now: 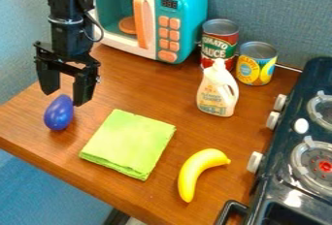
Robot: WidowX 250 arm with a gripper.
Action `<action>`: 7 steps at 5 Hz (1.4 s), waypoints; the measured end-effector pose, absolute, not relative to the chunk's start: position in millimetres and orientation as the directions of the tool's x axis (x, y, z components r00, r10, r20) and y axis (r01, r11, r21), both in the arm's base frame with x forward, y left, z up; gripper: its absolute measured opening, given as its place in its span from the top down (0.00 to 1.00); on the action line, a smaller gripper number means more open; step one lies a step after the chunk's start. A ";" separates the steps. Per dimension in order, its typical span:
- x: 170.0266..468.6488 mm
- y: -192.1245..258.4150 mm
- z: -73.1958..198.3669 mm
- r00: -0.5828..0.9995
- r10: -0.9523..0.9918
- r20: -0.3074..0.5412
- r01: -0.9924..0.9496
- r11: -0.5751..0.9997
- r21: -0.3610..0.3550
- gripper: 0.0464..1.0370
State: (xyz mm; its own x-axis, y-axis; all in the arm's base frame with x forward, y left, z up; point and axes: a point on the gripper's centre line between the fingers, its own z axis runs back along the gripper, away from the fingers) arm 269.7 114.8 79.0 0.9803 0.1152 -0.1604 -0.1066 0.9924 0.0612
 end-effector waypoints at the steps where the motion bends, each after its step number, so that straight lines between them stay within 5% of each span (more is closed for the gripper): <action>1: 267.5 113.0 70.7 0.976 0.114 -0.184 -0.106 0.993 0.049 0.04; 3: 273.3 133.9 66.0 0.982 0.171 -0.079 -0.171 0.985 0.006 0.04; 5: 268.0 162.5 46.8 0.943 0.290 -0.163 -0.295 0.955 -0.006 0.04; 7: 261.0 170.8 26.9 0.866 0.453 -0.211 -0.445 0.891 0.087 0.04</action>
State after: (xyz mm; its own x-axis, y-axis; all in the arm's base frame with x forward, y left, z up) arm 261.0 170.8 26.9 0.8662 0.4531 -0.2108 -0.4451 0.8913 0.0869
